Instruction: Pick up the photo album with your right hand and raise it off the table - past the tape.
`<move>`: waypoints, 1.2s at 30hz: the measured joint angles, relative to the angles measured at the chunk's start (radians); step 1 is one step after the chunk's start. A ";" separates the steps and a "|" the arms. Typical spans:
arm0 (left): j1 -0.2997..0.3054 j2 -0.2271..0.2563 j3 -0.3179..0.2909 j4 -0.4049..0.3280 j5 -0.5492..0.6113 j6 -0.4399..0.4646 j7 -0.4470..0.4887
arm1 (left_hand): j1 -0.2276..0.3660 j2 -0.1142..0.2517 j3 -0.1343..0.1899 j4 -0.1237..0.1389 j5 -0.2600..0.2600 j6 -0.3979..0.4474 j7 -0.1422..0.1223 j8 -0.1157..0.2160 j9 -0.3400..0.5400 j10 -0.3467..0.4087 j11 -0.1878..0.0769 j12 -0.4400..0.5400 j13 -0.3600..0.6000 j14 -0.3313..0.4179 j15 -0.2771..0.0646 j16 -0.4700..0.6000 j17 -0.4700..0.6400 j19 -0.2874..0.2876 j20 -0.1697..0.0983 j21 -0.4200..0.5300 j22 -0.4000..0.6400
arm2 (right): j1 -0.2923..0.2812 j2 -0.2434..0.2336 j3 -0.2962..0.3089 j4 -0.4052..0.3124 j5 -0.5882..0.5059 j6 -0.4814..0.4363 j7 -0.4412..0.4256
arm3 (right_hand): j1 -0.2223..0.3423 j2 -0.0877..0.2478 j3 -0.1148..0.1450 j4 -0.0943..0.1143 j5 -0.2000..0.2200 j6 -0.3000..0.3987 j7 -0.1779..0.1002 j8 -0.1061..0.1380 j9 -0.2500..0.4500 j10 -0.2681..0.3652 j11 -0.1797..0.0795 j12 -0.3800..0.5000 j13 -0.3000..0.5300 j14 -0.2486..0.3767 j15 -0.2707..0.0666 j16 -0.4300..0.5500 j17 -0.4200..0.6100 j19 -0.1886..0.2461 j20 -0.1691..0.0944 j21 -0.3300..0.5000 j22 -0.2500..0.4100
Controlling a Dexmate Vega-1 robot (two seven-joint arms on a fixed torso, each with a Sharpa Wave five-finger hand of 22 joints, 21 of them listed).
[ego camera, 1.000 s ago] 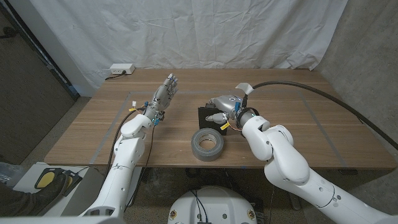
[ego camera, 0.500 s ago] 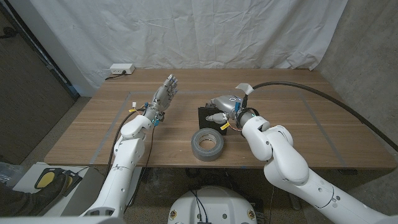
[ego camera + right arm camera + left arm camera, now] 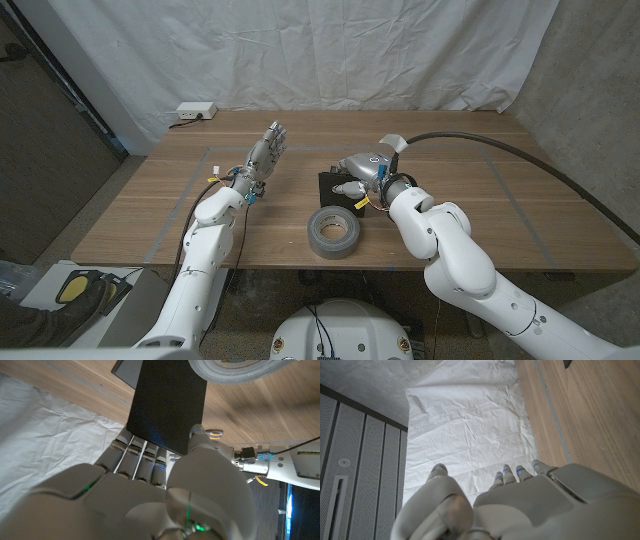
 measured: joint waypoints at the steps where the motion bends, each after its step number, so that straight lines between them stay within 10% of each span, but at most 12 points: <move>1: 0.001 0.000 -0.001 0.000 -0.001 0.000 0.000 | 0.000 0.000 0.000 0.000 0.000 0.000 0.000 0.000 0.000 0.000 0.000 0.000 0.000 0.000 0.000 0.000 0.000 0.000 0.000 0.000 0.000 | 0.000 0.002 0.000 0.004 -0.002 0.001 -0.002 | 0.006 0.006 0.002 -0.002 0.000 0.000 0.000 0.000 0.000 0.003 -0.003 0.000 0.000 0.000 0.000 0.000 0.000 0.001 -0.001 0.000 0.000; 36: -0.025 -0.003 0.005 0.039 0.003 0.008 -0.008 | 0.004 0.004 -0.008 0.000 -0.007 0.000 0.000 0.000 0.000 0.000 0.000 0.000 0.000 0.000 0.000 0.000 0.000 0.000 0.000 0.000 0.000 | -0.007 0.016 0.002 0.024 -0.040 0.008 -0.026 | 0.083 0.027 0.013 -0.013 -0.028 0.138 -0.059 0.023 0.005 0.125 -0.040 0.008 -0.005 0.099 -0.030 0.012 -0.003 0.041 -0.005 0.027 0.009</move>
